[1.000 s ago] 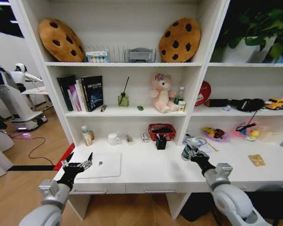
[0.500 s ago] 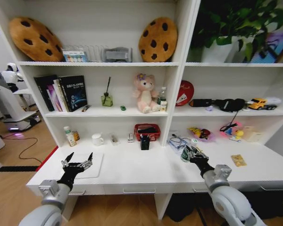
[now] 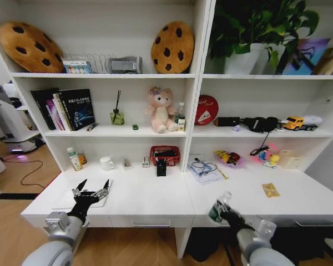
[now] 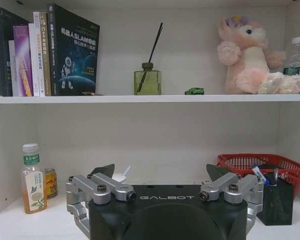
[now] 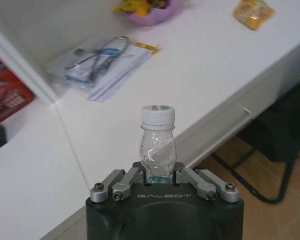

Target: Organize the objects on the table.

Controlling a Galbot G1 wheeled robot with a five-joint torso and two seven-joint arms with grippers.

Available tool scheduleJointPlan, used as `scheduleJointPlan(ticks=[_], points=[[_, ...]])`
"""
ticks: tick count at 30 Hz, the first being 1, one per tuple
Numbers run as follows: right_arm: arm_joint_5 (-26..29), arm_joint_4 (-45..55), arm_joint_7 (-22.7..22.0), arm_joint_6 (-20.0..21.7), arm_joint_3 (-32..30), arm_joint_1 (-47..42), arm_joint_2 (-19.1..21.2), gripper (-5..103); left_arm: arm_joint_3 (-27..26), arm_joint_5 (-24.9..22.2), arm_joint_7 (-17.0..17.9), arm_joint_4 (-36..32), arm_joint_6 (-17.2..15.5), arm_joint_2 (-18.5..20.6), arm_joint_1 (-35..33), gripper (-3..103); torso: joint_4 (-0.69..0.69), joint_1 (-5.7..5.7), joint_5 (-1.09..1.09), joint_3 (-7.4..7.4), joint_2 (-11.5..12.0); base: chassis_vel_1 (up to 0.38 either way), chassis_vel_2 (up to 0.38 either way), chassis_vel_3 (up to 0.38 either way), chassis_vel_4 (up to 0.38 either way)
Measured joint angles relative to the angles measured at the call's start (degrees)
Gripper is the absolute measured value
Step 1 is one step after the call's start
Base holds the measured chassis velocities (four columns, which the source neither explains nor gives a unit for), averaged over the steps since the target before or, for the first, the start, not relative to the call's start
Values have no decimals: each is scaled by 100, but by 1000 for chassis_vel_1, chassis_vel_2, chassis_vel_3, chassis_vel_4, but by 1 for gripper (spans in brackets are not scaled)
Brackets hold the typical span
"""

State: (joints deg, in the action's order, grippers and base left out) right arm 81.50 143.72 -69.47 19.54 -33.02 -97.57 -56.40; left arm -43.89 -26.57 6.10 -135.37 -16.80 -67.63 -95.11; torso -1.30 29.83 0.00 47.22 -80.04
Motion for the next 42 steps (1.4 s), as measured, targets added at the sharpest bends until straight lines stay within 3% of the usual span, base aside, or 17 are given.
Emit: scheduleJointPlan(ticks=[2,5,7,9,10,13,15,16,18,22,24,25,26,27,29,32,42], points=[[528,1,-701,-376,-74,133,-5,24,0,0,0,0,0,0,0,100,1,0,-1,0,0,-17,-7,30,18],[1023,-80,-1168,-705,-73,201,-222,24,2,0,-3,0,0,0,0,100,0,1,-3,1,0,-23,-2,39,24],[1132,-244,-1241,-746,-71,201,-350,24,2,0,-2,0,0,0,0,100,-1,1,-4,1,0,0,0,0,0],[1194,-1031,-1187,-678,-83,187,-905,24,2,0,-3,0,0,0,0,100,-2,0,2,1,1,0,0,0,0],[1194,-1031,-1187,-678,-83,187,-905,24,2,0,-3,0,0,0,0,100,-2,0,2,1,1,0,0,0,0],[876,-1881,-898,-608,-79,250,-1307,24,2,0,-4,0,0,-1,0,100,-2,0,-1,0,0,0,0,0,0],[447,-3106,-85,-371,-158,406,-1646,24,1,0,0,0,0,-1,0,100,-2,0,0,0,1,0,0,0,0],[447,-3106,-85,-371,-158,406,-1646,24,1,0,0,0,0,-1,0,100,-2,0,0,0,1,0,0,0,0],[170,-4070,619,-87,-174,656,-1724,23,2,0,1,0,0,-1,0,100,-1,0,1,1,1,0,0,0,0],[-21,-4712,1229,290,-156,803,-1737,23,2,0,-2,0,0,-1,0,100,0,1,-2,1,1,0,0,0,0],[-1179,-5547,2321,390,-21,896,-1736,23,1,0,-2,0,0,-1,0,100,-1,1,4,1,1,0,0,0,0],[-1179,-5547,2321,390,-21,896,-1736,23,1,0,-2,0,0,-1,0,100,-1,1,4,1,1,0,0,0,0],[-2009,-5969,3016,305,26,919,-1730,23,2,0,1,0,0,-1,0,100,-2,1,0,1,1,0,0,0,0],[-2009,-5969,3016,305,26,919,-1730,23,2,0,1,0,0,-1,0,100,-2,1,0,1,1,0,0,0,0],[-2903,-6330,3814,152,46,867,-1673,23,2,0,-2,0,0,-1,0,100,-2,1,0,1,1,0,0,0,0],[-3130,-6448,4085,99,42,806,-1629,23,2,0,-1,0,0,-1,0,100,-2,1,-1,1,1,0,0,0,0],[-3072,-6487,4141,67,8,783,-1624,23,2,0,0,0,0,0,0,100,-1,1,-1,0,0,-40,-33,40,50]])
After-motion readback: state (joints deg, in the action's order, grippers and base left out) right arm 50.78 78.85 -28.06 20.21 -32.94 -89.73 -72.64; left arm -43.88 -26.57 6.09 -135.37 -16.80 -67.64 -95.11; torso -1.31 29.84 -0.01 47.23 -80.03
